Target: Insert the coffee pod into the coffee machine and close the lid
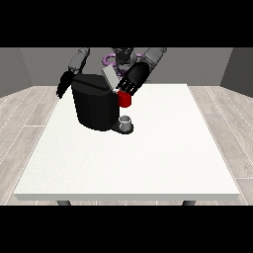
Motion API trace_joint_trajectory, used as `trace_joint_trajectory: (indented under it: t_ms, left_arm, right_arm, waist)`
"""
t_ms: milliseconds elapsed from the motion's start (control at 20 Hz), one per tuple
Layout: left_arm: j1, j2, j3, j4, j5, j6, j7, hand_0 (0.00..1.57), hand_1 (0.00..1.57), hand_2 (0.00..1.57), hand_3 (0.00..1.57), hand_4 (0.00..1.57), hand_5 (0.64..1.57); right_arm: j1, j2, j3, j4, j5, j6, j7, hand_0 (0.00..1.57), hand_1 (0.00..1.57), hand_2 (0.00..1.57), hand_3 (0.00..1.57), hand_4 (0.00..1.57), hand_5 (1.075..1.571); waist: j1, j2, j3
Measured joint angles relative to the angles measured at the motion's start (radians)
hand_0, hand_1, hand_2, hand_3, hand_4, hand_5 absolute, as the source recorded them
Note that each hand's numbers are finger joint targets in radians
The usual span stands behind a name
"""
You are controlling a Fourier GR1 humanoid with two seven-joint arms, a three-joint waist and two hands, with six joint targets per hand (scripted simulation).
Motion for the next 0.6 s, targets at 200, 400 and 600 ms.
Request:
trace_joint_trajectory:
  t_ms: [200,400,600]
  left_arm:
    - [0.005,-0.008,0.000,0.010,-0.004,0.015,-0.005,1.17,1.17,1.24,1.19,0.41,1.571]
    - [-0.003,0.004,0.003,0.020,-0.010,0.024,-0.017,1.23,1.23,1.27,1.21,0.39,1.571]
    - [-0.007,0.019,0.008,0.028,-0.012,0.033,-0.038,1.21,1.21,1.24,1.20,0.35,1.571]
  right_arm:
    - [0.010,-0.003,0.003,-0.005,-0.004,0.011,0.003,0.00,0.00,0.00,0.00,0.10,1.571]
    - [0.011,-0.011,0.001,-0.010,-0.010,0.023,0.000,0.00,0.00,0.00,0.00,0.00,1.571]
    - [0.014,-0.008,0.004,-0.017,-0.004,0.016,0.001,0.00,0.00,0.00,0.00,0.14,1.571]
  waist:
    - [-0.009,-0.008,0.0000]
    - [-0.019,0.005,0.0000]
    - [-0.018,0.012,0.0000]
